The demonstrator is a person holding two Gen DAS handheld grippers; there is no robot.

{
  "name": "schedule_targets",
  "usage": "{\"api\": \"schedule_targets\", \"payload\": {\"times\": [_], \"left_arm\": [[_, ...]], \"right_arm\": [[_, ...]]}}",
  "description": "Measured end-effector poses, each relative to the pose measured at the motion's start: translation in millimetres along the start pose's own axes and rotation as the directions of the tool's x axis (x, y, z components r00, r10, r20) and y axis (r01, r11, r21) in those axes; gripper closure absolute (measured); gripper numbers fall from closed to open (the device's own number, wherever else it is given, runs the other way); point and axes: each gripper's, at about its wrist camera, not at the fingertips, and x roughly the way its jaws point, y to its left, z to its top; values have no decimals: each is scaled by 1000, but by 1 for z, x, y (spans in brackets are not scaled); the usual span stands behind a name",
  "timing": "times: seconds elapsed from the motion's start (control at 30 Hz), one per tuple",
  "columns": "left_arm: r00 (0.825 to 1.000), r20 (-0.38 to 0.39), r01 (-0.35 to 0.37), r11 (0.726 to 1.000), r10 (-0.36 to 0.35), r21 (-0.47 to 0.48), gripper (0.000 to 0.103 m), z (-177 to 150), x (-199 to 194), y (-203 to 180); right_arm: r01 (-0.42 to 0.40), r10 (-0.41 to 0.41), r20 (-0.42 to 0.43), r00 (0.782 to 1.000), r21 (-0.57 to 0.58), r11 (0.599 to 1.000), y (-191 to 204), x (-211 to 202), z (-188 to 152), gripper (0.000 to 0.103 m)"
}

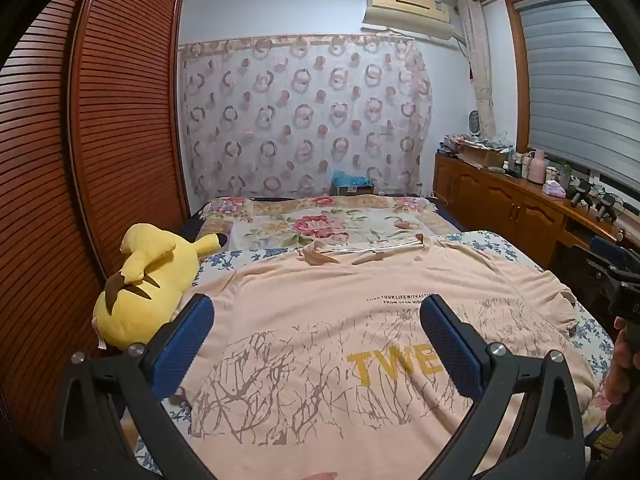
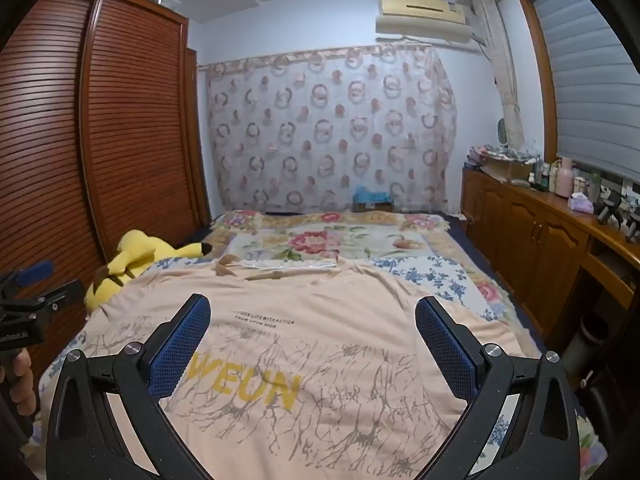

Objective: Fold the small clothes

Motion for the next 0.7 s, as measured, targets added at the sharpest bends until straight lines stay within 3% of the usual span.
{"api": "schedule_targets", "payload": {"times": [0.7], "left_arm": [[1000, 26, -11, 1000, 11, 12, 0, 3, -4, -2]], "right_arm": [[2, -2, -2, 1000, -1, 1000, 1, 1, 0, 0]]}}
